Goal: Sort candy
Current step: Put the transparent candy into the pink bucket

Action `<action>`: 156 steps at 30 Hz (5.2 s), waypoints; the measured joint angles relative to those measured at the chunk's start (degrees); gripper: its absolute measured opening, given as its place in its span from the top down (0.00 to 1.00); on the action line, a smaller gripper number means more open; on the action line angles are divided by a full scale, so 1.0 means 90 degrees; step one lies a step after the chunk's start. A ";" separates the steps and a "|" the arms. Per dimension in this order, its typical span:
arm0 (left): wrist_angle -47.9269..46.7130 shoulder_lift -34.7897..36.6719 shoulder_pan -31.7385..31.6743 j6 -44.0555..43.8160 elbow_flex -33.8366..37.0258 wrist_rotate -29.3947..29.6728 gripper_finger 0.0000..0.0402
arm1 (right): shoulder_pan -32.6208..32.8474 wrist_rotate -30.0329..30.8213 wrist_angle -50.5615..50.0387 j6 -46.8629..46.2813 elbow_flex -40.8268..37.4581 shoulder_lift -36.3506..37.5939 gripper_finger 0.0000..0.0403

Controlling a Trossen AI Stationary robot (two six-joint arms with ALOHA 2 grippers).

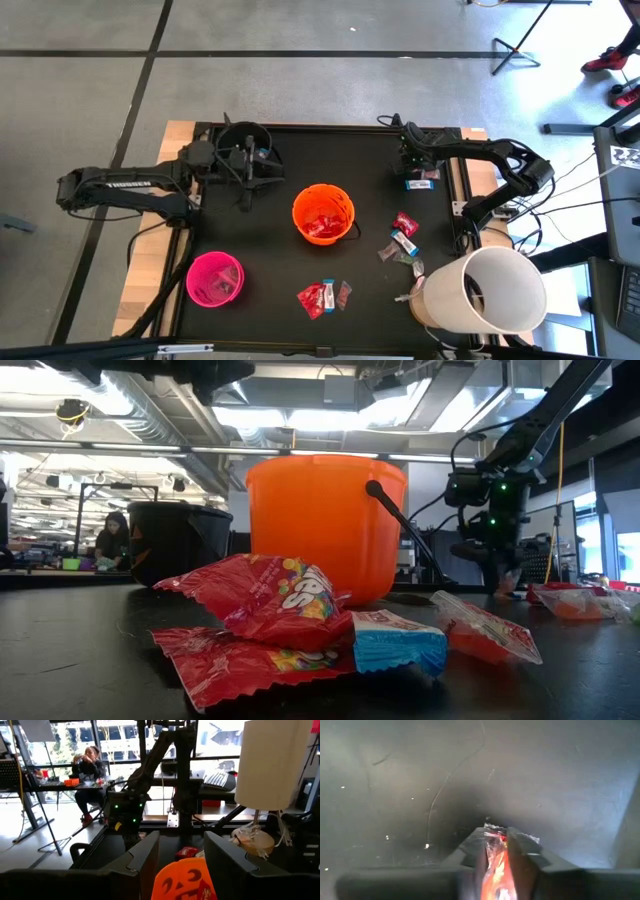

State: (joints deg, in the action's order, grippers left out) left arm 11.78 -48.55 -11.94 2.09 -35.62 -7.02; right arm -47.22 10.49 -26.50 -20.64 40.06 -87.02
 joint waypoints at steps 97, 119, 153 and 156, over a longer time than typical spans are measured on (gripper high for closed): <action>0.4366 -0.3484 0.0248 0.0623 -0.0169 0.2107 0.31 | 0.3417 -0.2791 0.7320 -0.0340 0.1580 -0.0041 1.00; 0.4174 -0.3706 0.0342 0.0449 -0.0444 0.2035 0.48 | 0.3667 -0.2495 0.7245 0.0662 0.1580 -0.0075 1.00; 0.3837 -0.3665 0.0345 0.0626 -0.0442 0.2220 0.95 | 0.3660 -0.2385 0.7054 0.0850 0.1578 -0.0052 0.50; 0.3404 -0.3462 0.0347 0.0825 -0.0440 0.2491 0.95 | 0.3662 -0.2386 0.7055 0.0850 0.1578 0.0064 0.41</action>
State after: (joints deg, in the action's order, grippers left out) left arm 42.42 -79.71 -8.82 9.51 -39.57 15.40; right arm -14.26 -10.98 37.00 -12.99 54.26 -86.45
